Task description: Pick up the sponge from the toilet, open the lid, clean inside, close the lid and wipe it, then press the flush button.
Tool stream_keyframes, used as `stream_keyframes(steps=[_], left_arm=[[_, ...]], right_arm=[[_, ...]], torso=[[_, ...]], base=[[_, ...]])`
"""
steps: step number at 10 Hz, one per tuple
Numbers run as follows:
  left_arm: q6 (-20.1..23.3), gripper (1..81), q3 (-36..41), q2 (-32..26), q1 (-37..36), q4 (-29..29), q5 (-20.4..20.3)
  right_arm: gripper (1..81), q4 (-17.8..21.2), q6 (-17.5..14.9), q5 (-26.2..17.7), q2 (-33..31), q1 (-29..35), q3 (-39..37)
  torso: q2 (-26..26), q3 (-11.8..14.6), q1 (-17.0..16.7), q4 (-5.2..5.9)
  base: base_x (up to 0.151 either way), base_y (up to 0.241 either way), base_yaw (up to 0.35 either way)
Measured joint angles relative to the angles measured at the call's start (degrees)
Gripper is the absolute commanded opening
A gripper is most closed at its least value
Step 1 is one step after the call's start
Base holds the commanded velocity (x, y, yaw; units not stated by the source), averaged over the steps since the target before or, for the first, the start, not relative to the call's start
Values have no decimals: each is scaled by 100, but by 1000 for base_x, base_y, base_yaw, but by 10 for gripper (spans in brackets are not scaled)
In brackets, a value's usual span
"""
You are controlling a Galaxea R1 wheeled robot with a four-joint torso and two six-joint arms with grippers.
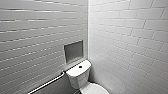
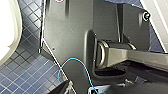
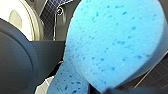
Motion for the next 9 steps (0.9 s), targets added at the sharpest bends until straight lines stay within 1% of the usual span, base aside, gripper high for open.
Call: stream_keyframes(steps=[2, 6, 9], left_arm=[[20, 811, 22, -16, -105, 201, -46], [22, 811, 59, 2, -99, 238, -40], [22, 811, 59, 6, -17, 265, -18]], right_arm=[[10, 0, 0, 0, -2, 0, -37], [10, -2, 0, 0, 2, 2, -37], [10, -6, -7, -2, 2, -85, -37]], torso=[[0, 0, 2, 0], [0, 0, 2, 0], [-6, 2, -13, 0]], base=[[0, 0, 0], [0, 0, 0], [77, 0, 0]])
